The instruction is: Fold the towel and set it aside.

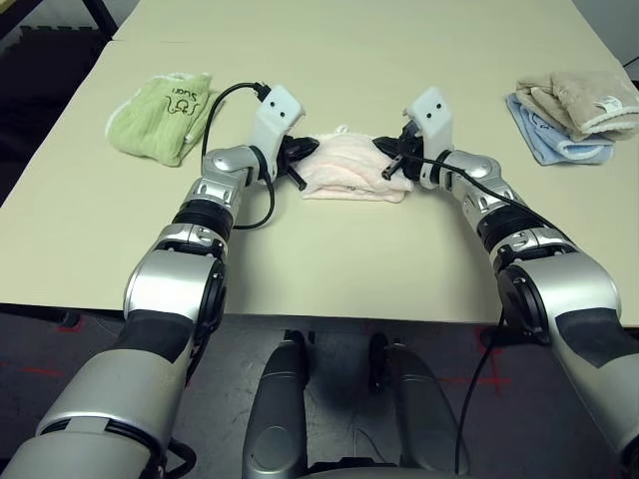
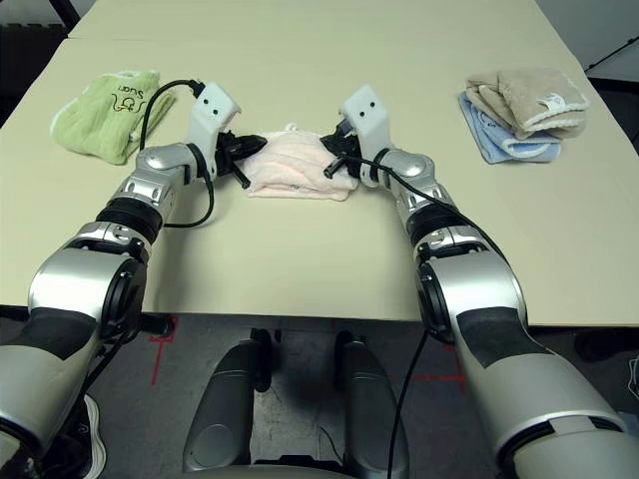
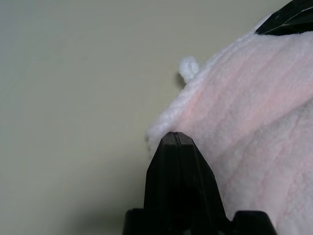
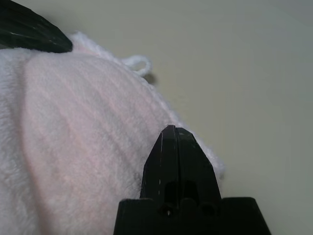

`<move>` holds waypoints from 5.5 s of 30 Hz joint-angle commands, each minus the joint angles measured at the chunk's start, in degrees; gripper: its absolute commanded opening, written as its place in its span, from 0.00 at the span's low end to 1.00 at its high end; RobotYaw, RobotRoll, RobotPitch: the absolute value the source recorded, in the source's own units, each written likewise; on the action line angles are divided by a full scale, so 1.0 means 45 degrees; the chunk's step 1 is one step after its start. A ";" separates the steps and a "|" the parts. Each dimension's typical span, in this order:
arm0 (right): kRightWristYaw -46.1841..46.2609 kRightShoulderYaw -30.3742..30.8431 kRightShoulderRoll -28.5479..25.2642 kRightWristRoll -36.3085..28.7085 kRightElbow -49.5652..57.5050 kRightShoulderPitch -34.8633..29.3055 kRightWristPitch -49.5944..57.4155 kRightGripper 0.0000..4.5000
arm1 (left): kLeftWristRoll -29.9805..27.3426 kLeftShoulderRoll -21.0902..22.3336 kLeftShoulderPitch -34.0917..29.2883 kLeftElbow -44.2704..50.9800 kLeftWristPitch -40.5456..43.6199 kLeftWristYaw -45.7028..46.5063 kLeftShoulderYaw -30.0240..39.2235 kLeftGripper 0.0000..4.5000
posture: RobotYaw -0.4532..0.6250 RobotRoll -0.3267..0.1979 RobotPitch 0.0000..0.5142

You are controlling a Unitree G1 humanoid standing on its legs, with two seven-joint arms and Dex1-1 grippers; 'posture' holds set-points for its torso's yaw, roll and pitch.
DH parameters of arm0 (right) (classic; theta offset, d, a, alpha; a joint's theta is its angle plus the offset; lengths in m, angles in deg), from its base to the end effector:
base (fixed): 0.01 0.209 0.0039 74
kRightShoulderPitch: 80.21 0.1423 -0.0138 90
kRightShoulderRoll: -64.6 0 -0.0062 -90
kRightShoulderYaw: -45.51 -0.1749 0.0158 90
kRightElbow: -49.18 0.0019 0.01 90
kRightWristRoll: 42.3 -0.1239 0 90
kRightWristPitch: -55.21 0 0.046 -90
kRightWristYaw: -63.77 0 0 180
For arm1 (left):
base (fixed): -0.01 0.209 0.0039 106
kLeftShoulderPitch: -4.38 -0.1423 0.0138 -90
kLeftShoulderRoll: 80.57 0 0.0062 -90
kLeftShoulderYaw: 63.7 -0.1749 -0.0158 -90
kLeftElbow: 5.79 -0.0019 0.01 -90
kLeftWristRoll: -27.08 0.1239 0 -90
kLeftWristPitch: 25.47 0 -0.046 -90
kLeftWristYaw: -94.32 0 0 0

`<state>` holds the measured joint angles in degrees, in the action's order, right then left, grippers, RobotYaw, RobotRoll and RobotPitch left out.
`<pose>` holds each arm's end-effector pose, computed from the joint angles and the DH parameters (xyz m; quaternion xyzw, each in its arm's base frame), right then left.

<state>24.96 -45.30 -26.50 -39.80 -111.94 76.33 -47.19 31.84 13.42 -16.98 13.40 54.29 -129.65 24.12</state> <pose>0.3514 -0.1717 0.1811 -0.1721 -0.0120 0.3283 0.9287 0.3533 0.1808 0.1965 0.2220 0.0138 -0.3566 0.9074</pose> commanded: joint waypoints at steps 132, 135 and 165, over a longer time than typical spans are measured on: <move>-1.1530 -0.1262 -0.4709 -0.5336 0.7446 -0.4695 0.3615 0.99 | -0.3621 0.1234 0.1565 0.0033 1.4104 -0.5196 0.0960 1.00 | 0.43 0.62 0.50; -1.1533 -0.1245 -0.4699 -0.5317 0.7432 -0.4671 0.3594 0.99 | -0.4117 0.0973 0.1789 -0.0027 1.4403 -0.4944 0.1628 1.00 | 0.43 0.62 0.50; -1.1510 -0.1213 -0.4685 -0.5167 0.7104 -0.4531 0.3267 1.00 | -0.4467 0.0085 0.1976 0.0116 1.5138 -0.5110 0.2166 0.11 | 0.42 0.62 0.49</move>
<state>-26.62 -51.38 -47.31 -63.53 -79.48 56.20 -32.01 12.49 13.86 -7.62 13.82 122.52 -153.43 33.09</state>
